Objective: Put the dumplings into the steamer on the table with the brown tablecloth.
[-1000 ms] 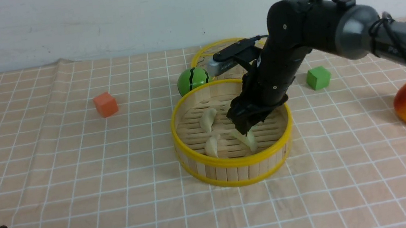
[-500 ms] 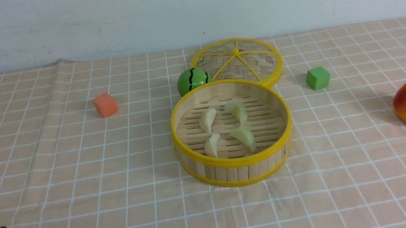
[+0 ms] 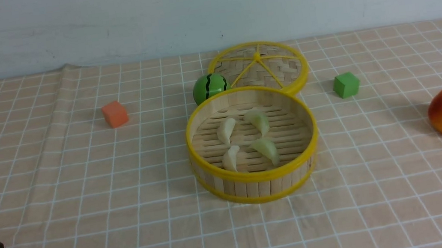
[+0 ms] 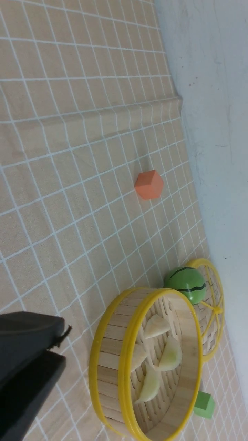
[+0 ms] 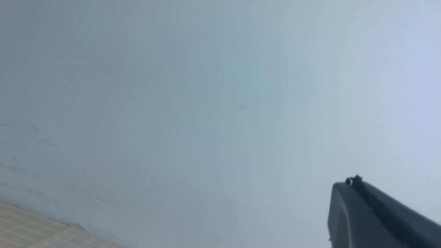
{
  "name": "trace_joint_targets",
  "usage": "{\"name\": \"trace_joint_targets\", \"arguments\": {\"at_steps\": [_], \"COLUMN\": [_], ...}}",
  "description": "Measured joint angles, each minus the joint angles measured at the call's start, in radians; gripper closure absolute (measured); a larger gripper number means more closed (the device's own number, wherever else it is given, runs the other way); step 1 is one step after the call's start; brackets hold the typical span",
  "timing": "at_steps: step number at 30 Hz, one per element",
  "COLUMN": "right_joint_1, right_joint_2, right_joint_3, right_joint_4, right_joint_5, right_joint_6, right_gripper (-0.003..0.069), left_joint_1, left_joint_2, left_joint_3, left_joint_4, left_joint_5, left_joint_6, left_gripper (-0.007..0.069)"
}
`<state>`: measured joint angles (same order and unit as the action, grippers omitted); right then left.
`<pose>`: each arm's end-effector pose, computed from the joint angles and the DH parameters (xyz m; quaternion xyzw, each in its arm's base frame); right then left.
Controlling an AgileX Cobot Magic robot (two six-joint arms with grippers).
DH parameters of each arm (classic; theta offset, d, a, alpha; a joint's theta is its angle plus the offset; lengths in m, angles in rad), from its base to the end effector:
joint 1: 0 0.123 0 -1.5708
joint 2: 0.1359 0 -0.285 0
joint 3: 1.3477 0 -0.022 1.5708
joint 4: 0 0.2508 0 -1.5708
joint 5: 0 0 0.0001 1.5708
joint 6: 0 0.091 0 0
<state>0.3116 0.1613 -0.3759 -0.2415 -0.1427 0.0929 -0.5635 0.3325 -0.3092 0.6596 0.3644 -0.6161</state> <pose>0.0397 0.0160 0.3407 -0.1355 0.5183 0.0788 0.8407 0.0792 -0.0264 0.2694 0.1550 0.7659 -0.0858 0.6180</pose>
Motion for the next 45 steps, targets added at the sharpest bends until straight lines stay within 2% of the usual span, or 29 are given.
{"name": "trace_joint_targets", "arguments": {"at_steps": [3,5,12,23,28,32,34,39,45], "right_joint_1": [0.000,0.000,0.000,0.000,-0.003,-0.044,-0.075,-0.161,-0.203], "right_joint_2": [-0.133,-0.170,-0.169,-0.169,-0.172,-0.172,-0.172,-0.172,-0.172], "right_joint_3": [0.149,0.193,0.204,0.204,0.265,0.382,0.401,0.401,0.394], "right_joint_4": [0.069,0.159,0.309,0.306,0.158,0.096,0.120,0.283,0.317], "right_joint_5": [-0.020,0.016,0.170,0.295,0.403,0.381,0.381,0.429,0.524], "right_joint_6": [-0.001,-0.002,0.041,0.055,0.021,0.015,0.013,0.005,0.005], "right_gripper": [0.0669,0.0669,0.0669,0.0664,0.0664,0.0664,0.0662,0.0661,0.0659], "left_joint_1": [0.000,0.000,0.000,0.000,0.000,0.000,0.000,0.000,0.000], "left_joint_2": [0.000,0.000,0.000,0.000,0.000,0.000,0.000,0.000,0.000], "left_joint_3": [0.000,0.001,0.001,0.001,0.001,0.001,0.001,0.001,0.001], "left_joint_4": [0.000,0.002,0.003,0.003,0.003,0.003,0.003,0.003,0.003], "left_joint_5": [0.000,0.001,0.016,0.031,0.033,0.035,0.040,0.045,0.053], "left_joint_6": [-0.005,-0.006,-0.007,-0.007,-0.008,-0.008,-0.008,-0.008,-0.008], "left_gripper": [0.0550,0.0549,0.0543,0.0533,0.0531,0.0525,0.0522,0.0522,0.0514]}}
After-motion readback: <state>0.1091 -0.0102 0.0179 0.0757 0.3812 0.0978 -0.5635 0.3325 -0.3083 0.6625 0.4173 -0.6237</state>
